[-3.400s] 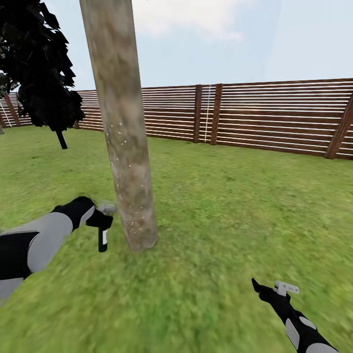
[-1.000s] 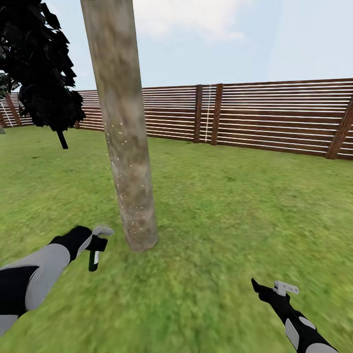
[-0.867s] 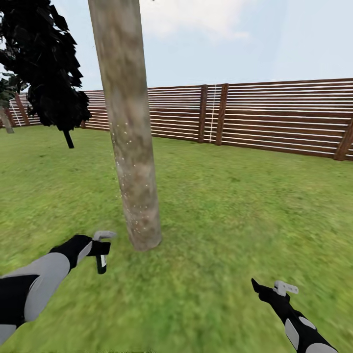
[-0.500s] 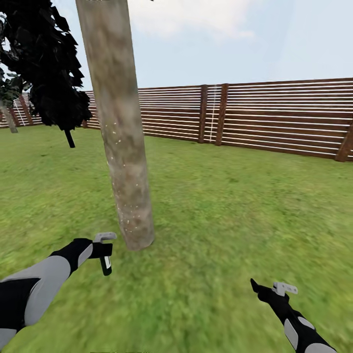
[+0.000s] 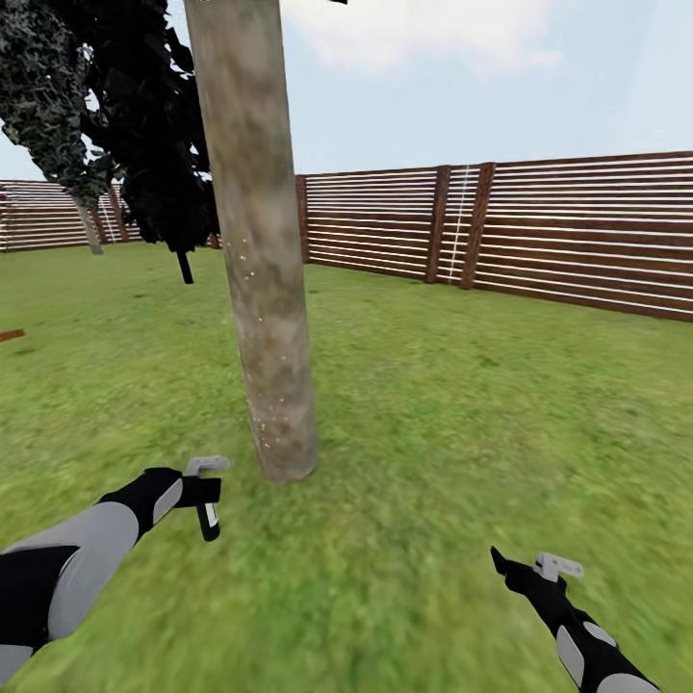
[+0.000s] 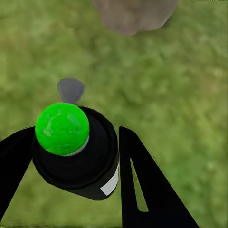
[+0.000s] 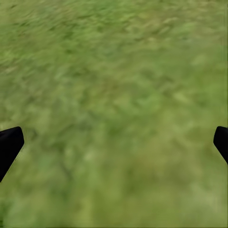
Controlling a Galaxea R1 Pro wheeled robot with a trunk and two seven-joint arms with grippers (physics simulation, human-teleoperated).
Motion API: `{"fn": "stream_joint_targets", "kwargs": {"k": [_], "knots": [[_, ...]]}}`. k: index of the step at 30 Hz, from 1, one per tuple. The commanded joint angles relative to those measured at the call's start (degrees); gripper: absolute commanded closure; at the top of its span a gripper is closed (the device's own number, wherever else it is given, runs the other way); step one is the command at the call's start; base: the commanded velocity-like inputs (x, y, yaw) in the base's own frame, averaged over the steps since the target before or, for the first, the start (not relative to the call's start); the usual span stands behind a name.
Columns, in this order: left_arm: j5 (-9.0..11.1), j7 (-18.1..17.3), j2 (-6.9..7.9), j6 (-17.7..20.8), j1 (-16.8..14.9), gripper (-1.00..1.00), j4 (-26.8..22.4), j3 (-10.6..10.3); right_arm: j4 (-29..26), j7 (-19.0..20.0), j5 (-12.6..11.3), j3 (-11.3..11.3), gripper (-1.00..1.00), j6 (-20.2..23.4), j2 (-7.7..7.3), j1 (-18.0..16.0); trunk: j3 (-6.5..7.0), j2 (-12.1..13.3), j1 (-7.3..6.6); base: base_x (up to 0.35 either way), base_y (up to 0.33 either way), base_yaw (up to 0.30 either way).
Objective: In the garden, pick up the pesticide atomizer on the floor and spray pesticide onto both trees until each tree trunk is fully covered.
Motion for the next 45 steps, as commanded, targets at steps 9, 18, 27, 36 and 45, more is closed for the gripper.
{"fn": "stream_joint_targets", "kwargs": {"k": [9,18,27,36,45], "knots": [[0.03,0.03,0.0,0.0,0.0,1.0,0.0,-0.03,0.0,0.0,0.0,0.0,-1.0,0.0,0.0,0.0,0.0,0.0,0.0,0.184,-0.167,0.193],[0.09,0.08,-0.09,0.07,0.0,1.0,0.0,-0.03,0.0,0.0,0.0,0.0,-1.0,0.0,0.0,0.0,0.0,0.0,0.0,0.141,-0.251,0.003],[-0.05,0.08,-0.77,0.09,0.0,1.0,1.28,-0.03,0.0,0.0,-0.22,0.0,-1.0,0.0,-0.22,0.0,-0.06,0.0,0.0,-0.071,-0.289,0.078],[-0.41,0.39,-0.61,9.93,-0.27,1.0,-14.87,-0.12,0.0,0.0,-0.31,-0.02,-1.0,0.0,-0.44,0.0,-0.06,0.0,0.0,-0.001,-0.107,0.006],[-6.97,0.01,-1.76,23.26,-2.68,1.0,-29.97,-0.45,0.0,0.0,-0.35,-0.08,-1.0,0.0,-0.46,0.0,-0.06,0.0,0.0,-0.121,0.0,0.0]]}}
